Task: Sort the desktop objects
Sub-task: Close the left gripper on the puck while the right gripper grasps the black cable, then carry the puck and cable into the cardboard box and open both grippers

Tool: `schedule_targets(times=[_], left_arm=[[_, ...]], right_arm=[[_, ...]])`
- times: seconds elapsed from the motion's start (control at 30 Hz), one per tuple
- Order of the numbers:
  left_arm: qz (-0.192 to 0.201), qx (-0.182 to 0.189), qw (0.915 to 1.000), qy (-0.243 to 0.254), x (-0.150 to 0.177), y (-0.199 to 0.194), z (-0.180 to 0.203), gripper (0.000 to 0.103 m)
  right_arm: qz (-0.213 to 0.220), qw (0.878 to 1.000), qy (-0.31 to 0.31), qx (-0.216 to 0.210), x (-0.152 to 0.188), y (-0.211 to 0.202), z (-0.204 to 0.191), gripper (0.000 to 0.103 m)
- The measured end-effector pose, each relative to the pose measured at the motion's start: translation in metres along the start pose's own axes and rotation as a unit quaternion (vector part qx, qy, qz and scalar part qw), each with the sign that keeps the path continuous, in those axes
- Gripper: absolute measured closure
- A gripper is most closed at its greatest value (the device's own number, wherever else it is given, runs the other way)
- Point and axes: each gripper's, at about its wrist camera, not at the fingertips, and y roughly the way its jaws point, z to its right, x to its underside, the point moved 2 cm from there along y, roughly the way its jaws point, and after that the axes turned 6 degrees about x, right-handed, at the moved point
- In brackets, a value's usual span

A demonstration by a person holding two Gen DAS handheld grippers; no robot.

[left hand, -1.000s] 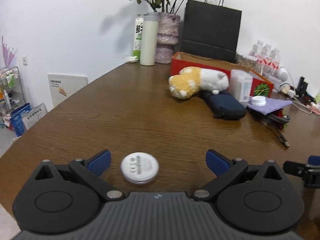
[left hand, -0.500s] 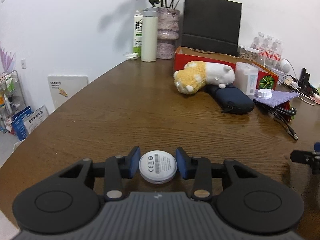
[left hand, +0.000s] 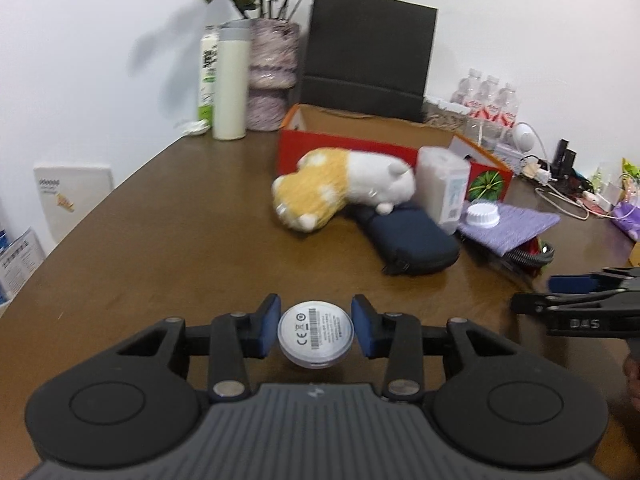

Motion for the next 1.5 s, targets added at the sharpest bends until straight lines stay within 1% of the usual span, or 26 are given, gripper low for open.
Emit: schedule_targets(times=[0.1, 0.13, 0.17, 0.2, 0.23, 0.27, 0.33, 0.5, 0.63, 0.77, 0.93, 1.1, 1.23, 1.37, 1.5], left_arm=[[0.001, 0.011, 0.9999, 0.007, -0.009, 0.011, 0.007, 0.063], [0.001, 0.015, 0.9999, 0.008, -0.012, 0.014, 0.009, 0.063], [0.001, 0.019, 0.9998, 0.008, -0.014, 0.017, 0.011, 0.063], [0.0, 0.023, 0.9997, 0.007, -0.015, 0.02, 0.012, 0.063], [0.0, 0.027, 0.9996, 0.006, -0.016, 0.022, 0.014, 0.063], [0.0, 0.031, 0.9995, 0.005, -0.017, 0.024, 0.016, 0.063], [0.0, 0.036, 0.9993, 0.004, -0.018, 0.026, 0.018, 0.063], [0.003, 0.039, 0.9992, 0.004, -0.022, 0.026, 0.02, 0.063], [0.012, 0.04, 0.9991, 0.005, -0.025, 0.02, 0.022, 0.063], [0.028, 0.044, 0.9986, 0.009, -0.033, 0.011, 0.026, 0.063], [0.064, 0.051, 0.9965, 0.016, -0.047, -0.007, 0.034, 0.063], [0.102, 0.058, 0.9929, 0.019, -0.068, -0.021, 0.041, 0.063], [0.128, 0.064, 0.9895, 0.022, -0.088, -0.024, 0.048, 0.063], [0.142, 0.085, 0.9861, 0.012, -0.109, -0.015, 0.053, 0.063], [0.154, 0.095, 0.9834, 0.005, -0.133, 0.004, 0.059, 0.063]], right_arm=[[-0.004, 1.0, 0.003, -0.023, -0.011, 0.013, 0.001, 0.05], [-0.002, 1.0, 0.001, -0.028, -0.014, 0.017, 0.0, 0.057], [0.0, 0.999, 0.001, -0.033, -0.016, 0.02, -0.001, 0.066], [0.002, 0.999, -0.002, -0.035, -0.018, 0.022, -0.002, 0.072], [0.002, 0.999, -0.002, -0.04, -0.02, 0.023, -0.002, 0.088], [0.001, 0.999, -0.001, -0.044, -0.021, 0.024, -0.002, 0.095], [0.001, 0.998, 0.003, -0.058, -0.021, 0.024, -0.002, 0.098], [0.004, 0.995, 0.012, -0.098, -0.017, 0.016, -0.004, 0.098], [0.018, 0.991, 0.03, -0.131, -0.017, 0.0, -0.005, 0.099], [0.041, 0.987, 0.043, -0.152, -0.021, -0.018, -0.008, 0.099], [0.083, 0.979, 0.055, -0.177, -0.034, -0.044, -0.011, 0.099], [0.126, 0.974, 0.069, -0.177, -0.054, -0.061, -0.007, 0.099], [0.162, 0.969, 0.078, -0.168, -0.074, -0.071, 0.0, 0.099], [0.194, 0.965, 0.086, -0.154, -0.097, -0.071, 0.01, 0.099], [0.213, 0.962, 0.097, -0.137, -0.12, -0.056, 0.021, 0.099]])
